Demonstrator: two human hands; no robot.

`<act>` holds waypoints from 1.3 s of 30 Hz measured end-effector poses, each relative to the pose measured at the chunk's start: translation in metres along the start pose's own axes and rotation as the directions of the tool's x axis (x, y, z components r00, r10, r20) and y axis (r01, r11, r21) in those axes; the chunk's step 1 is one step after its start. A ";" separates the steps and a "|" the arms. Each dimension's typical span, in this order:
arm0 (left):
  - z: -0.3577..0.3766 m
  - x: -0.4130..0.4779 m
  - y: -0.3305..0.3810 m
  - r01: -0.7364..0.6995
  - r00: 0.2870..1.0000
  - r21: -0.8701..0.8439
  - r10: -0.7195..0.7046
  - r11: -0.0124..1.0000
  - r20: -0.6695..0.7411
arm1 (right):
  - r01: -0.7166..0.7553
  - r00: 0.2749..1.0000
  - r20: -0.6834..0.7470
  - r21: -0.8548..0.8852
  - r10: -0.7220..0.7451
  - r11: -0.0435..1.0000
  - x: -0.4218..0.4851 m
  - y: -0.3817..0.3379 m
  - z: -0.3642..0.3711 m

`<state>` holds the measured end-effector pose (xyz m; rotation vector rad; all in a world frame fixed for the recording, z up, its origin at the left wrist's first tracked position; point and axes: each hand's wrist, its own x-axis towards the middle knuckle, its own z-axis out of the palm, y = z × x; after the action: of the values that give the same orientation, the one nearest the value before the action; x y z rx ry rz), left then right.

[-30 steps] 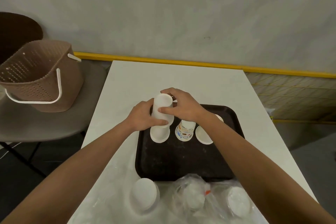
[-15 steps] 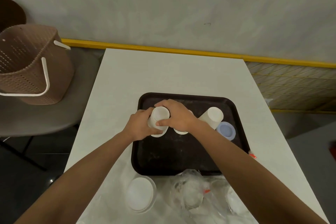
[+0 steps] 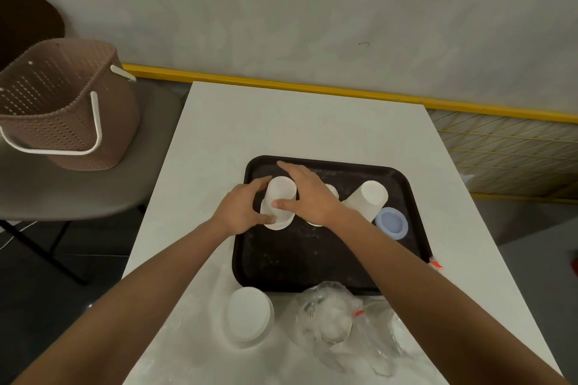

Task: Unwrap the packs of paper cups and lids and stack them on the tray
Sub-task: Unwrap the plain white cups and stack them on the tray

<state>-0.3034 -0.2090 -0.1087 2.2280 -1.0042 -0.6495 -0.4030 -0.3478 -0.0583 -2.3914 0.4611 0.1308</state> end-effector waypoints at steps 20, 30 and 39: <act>-0.039 -0.160 0.009 -0.019 0.998 -0.444 -0.009 0.896 -0.061 | 0.128 0.980 -0.165 0.107 -0.109 0.986 -0.116 -0.097 0.011; -0.007 -0.198 0.002 -0.053 0.995 -0.376 0.080 0.925 0.057 | 0.068 0.996 -0.063 0.054 -0.065 0.996 -0.160 -0.096 0.043; 0.013 -0.196 0.009 -0.053 0.998 -0.273 0.047 0.960 -0.029 | 0.048 0.996 -0.071 0.005 -0.048 0.999 -0.167 -0.090 0.062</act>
<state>-0.4325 -0.0637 -0.0760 1.9579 -0.8974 -0.6946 -0.5240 -0.1956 -0.0137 -2.4048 0.4363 0.0224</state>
